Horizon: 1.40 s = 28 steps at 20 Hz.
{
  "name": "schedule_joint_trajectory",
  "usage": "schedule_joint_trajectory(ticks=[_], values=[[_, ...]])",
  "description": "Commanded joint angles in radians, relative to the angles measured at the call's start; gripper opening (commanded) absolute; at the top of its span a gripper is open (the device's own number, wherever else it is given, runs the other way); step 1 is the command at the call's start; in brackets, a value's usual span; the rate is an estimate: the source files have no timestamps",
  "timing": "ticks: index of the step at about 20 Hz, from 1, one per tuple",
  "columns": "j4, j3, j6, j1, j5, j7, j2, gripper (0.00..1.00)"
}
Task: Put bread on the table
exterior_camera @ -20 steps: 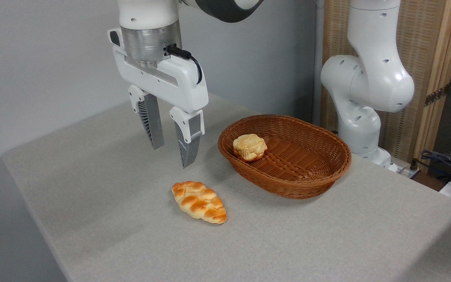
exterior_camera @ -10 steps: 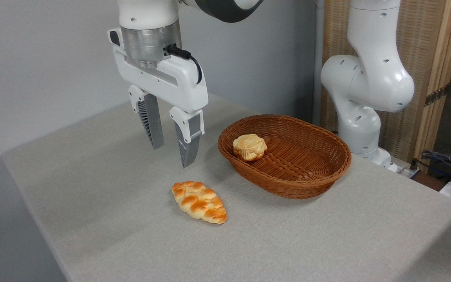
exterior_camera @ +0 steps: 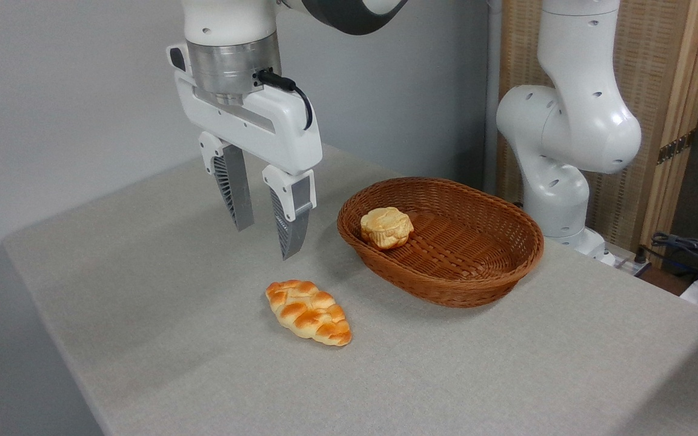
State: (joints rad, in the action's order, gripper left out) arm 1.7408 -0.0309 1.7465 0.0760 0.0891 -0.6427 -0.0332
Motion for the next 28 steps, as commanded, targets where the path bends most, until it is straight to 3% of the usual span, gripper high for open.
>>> schedule_joint_trajectory(ticks=[1,12,16,24,28], values=[[-0.015,0.003,-0.027,-0.007,0.017,-0.002,-0.002,1.0],[-0.007,0.006,-0.036,-0.004,0.017,-0.003,-0.002,1.0],[0.005,0.008,-0.09,-0.001,0.017,-0.055,-0.013,1.0],[0.256,0.008,-0.116,0.039,0.015,-0.159,-0.191,1.0],[0.342,0.006,-0.139,0.073,0.011,-0.225,-0.234,1.0]])
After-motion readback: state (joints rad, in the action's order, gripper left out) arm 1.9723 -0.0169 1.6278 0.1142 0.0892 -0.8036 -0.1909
